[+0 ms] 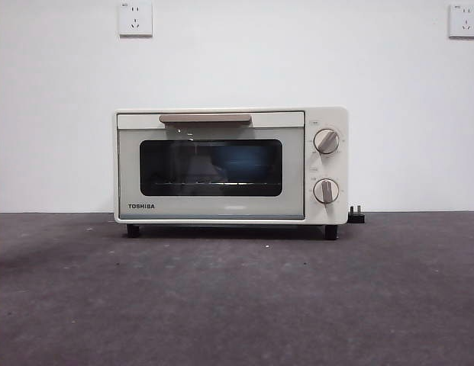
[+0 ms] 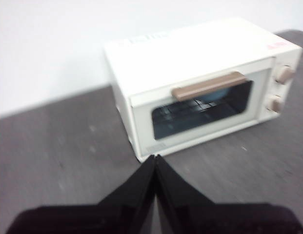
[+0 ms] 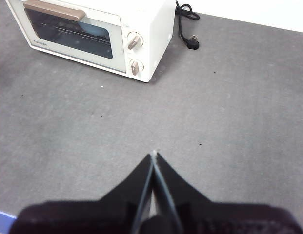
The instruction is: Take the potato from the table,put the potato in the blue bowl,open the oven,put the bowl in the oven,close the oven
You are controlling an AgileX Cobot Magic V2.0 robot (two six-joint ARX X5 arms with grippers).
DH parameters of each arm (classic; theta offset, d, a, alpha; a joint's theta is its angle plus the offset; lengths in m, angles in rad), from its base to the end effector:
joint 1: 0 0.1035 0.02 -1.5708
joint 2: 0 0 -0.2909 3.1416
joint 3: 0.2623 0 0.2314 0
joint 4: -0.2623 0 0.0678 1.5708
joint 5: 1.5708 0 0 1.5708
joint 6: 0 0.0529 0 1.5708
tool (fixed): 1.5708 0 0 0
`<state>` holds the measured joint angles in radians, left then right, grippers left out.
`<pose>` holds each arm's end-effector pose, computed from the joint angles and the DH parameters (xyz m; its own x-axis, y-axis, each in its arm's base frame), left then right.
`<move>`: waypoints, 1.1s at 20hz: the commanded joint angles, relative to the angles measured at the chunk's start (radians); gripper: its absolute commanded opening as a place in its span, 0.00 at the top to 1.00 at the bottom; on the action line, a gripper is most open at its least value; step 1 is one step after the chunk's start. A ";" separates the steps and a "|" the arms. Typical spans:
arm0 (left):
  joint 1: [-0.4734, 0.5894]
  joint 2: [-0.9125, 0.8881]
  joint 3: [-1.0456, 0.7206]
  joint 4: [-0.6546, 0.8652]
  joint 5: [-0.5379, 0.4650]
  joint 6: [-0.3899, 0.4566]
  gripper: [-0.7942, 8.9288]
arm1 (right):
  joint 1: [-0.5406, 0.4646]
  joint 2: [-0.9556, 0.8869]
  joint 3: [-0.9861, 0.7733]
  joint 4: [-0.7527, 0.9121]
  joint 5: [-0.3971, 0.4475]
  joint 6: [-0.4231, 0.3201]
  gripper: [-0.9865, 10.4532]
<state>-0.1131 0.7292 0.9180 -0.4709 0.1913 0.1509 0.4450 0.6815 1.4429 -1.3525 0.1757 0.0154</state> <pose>0.1244 -0.0243 0.3649 0.9155 -0.2953 -0.2733 0.3305 0.9393 0.0921 0.0166 -0.0023 0.4176 0.8132 0.1941 -0.5487 -0.2850 0.9548 -0.0846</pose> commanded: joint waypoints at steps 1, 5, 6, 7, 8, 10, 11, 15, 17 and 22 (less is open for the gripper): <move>0.005 -0.154 -0.282 0.304 -0.005 0.014 0.92 | 0.000 0.002 -0.007 -0.017 0.000 0.009 0.91; 0.018 -0.425 -0.637 0.575 -0.047 -0.130 0.92 | 0.000 0.003 -0.007 -0.017 0.000 0.009 0.91; 0.025 -0.469 -0.690 0.574 -0.046 -0.151 0.92 | 0.000 0.003 -0.007 -0.017 0.000 0.009 0.91; 0.033 -0.509 -0.748 0.566 -0.046 -0.173 0.92 | 0.000 0.003 -0.007 -0.017 0.000 0.009 0.91; 0.041 -0.535 -0.790 0.564 -0.047 -0.175 0.92 | 0.000 0.003 -0.007 -0.017 0.000 0.009 0.91; 0.066 -0.585 -0.857 0.562 -0.047 -0.175 0.92 | 0.000 0.003 -0.007 -0.017 0.000 0.009 0.91; 0.078 -0.611 -0.883 0.553 -0.047 -0.183 0.92 | 0.000 0.003 -0.007 -0.017 0.000 0.009 0.91; 0.101 -0.718 -0.911 0.380 -0.083 -0.167 0.92 | 0.000 0.003 -0.007 -0.017 0.000 0.009 0.91; 0.113 -0.725 -0.911 0.307 -0.134 -0.146 0.92 | 0.000 0.003 -0.007 -0.017 0.000 0.009 0.91; 0.114 -0.725 -0.911 0.296 -0.140 -0.133 0.92 | 0.000 0.003 -0.007 -0.017 0.000 0.009 0.91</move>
<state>-0.0010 0.0063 0.0174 -0.1802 0.0540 0.0025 0.4450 0.6853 1.4429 -1.3529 0.1757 0.0151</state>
